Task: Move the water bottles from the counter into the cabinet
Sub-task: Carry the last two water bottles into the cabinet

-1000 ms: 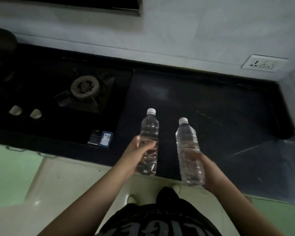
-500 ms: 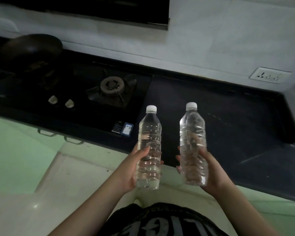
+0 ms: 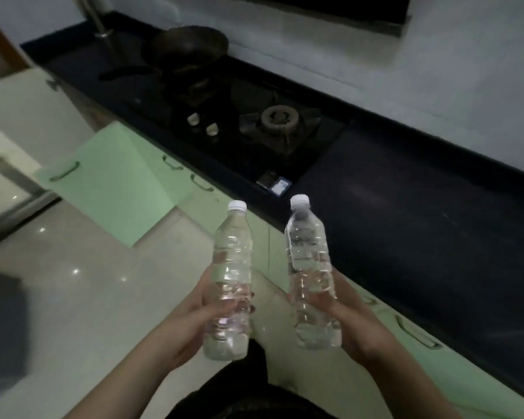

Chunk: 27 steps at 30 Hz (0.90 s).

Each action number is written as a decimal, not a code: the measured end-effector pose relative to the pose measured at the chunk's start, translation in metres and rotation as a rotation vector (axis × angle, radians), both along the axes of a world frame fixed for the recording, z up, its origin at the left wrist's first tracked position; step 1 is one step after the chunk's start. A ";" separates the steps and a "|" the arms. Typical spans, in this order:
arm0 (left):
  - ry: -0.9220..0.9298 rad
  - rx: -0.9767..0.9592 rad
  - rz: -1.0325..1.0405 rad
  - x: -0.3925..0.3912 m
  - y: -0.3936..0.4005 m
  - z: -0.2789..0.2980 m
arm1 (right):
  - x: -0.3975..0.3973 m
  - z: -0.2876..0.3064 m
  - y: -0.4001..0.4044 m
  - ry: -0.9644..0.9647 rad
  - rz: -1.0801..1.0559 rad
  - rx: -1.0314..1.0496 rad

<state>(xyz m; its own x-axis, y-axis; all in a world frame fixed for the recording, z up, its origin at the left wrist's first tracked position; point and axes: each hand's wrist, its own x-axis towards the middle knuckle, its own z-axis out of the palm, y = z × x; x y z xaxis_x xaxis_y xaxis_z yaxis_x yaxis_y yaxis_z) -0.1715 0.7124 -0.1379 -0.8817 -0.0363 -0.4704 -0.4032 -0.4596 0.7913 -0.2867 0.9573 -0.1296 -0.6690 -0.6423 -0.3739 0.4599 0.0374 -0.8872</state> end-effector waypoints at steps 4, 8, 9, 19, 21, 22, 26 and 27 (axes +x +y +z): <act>0.001 -0.214 0.197 0.057 0.001 0.014 | 0.034 0.007 -0.028 0.104 0.160 0.066; -0.023 -0.395 0.397 0.109 -0.014 0.019 | 0.063 0.020 -0.071 0.335 0.296 0.136; -0.047 -0.451 0.437 0.122 -0.022 0.018 | 0.071 0.022 -0.084 0.394 0.311 0.153; -0.123 -0.589 0.794 0.284 -0.117 0.021 | 0.200 0.023 -0.253 0.648 0.462 0.120; -0.130 -0.601 0.849 0.323 -0.140 0.025 | 0.235 0.026 -0.292 0.660 0.509 0.093; -0.136 -0.589 0.883 0.341 -0.151 0.027 | 0.252 0.026 -0.311 0.659 0.519 0.074; -0.162 -0.530 0.974 0.401 -0.188 0.031 | 0.305 0.028 -0.367 0.675 0.537 0.030; -0.175 -0.532 0.994 0.412 -0.195 0.032 | 0.313 0.028 -0.378 0.678 0.543 0.023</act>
<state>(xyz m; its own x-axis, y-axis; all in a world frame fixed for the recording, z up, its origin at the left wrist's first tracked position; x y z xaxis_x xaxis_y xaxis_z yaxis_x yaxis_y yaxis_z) 0.2404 0.5172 -0.1062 -0.2747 -0.9136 -0.2998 -0.1723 -0.2599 0.9501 0.0261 0.5796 -0.1019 -0.3552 -0.9345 -0.0222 -0.2545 0.1195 -0.9597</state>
